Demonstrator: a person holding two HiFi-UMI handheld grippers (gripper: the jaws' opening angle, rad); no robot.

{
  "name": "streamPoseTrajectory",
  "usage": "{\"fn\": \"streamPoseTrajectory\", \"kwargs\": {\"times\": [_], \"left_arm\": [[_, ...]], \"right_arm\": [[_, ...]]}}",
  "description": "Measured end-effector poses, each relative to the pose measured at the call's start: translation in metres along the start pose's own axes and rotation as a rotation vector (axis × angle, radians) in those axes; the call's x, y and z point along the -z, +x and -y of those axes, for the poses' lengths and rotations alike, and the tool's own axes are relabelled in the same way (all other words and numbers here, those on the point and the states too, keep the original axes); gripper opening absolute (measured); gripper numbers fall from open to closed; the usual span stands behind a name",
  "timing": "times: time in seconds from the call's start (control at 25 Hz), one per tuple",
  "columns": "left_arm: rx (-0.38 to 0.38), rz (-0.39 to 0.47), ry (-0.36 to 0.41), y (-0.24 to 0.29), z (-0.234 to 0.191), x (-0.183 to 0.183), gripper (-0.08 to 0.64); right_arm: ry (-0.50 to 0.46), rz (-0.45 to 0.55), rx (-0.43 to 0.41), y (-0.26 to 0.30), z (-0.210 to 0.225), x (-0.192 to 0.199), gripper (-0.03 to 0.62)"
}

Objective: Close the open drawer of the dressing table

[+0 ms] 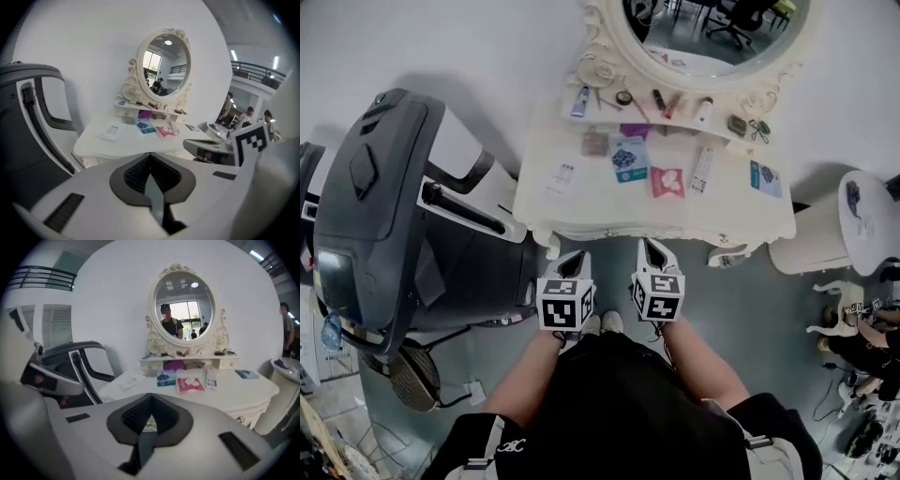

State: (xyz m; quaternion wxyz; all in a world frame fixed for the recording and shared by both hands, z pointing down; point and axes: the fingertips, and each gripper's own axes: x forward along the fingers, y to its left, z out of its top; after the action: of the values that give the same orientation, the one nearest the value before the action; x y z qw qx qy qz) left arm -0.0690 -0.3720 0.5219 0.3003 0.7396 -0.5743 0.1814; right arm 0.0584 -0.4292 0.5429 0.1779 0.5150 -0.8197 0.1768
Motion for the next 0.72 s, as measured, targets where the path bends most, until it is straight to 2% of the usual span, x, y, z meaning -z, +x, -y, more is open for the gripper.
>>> {"fn": "streamPoseTrajectory", "kwargs": {"times": [0.16,0.28,0.44,0.56,0.72], "left_arm": [[0.042,0.076,0.066,0.003,0.032,-0.038,0.008],[0.071,0.122,0.105,0.002,0.052,-0.059,0.008],[0.105,0.184,0.176,-0.006,0.078,-0.089,0.008],[0.117,0.209,0.227,-0.013,0.094,-0.103,0.008],[0.112,0.184,0.227,-0.016,0.104,-0.104,0.008]], "right_arm": [[-0.025,0.183,0.002,-0.047,0.004,-0.066,0.009],[-0.015,0.278,0.017,-0.074,0.012,-0.1,0.011],[0.006,0.341,0.039,-0.097,0.026,-0.129,0.009],[0.031,0.362,0.056,-0.108,0.034,-0.136,0.009],[0.067,0.358,0.065,-0.113,0.042,-0.133,0.009]]}}
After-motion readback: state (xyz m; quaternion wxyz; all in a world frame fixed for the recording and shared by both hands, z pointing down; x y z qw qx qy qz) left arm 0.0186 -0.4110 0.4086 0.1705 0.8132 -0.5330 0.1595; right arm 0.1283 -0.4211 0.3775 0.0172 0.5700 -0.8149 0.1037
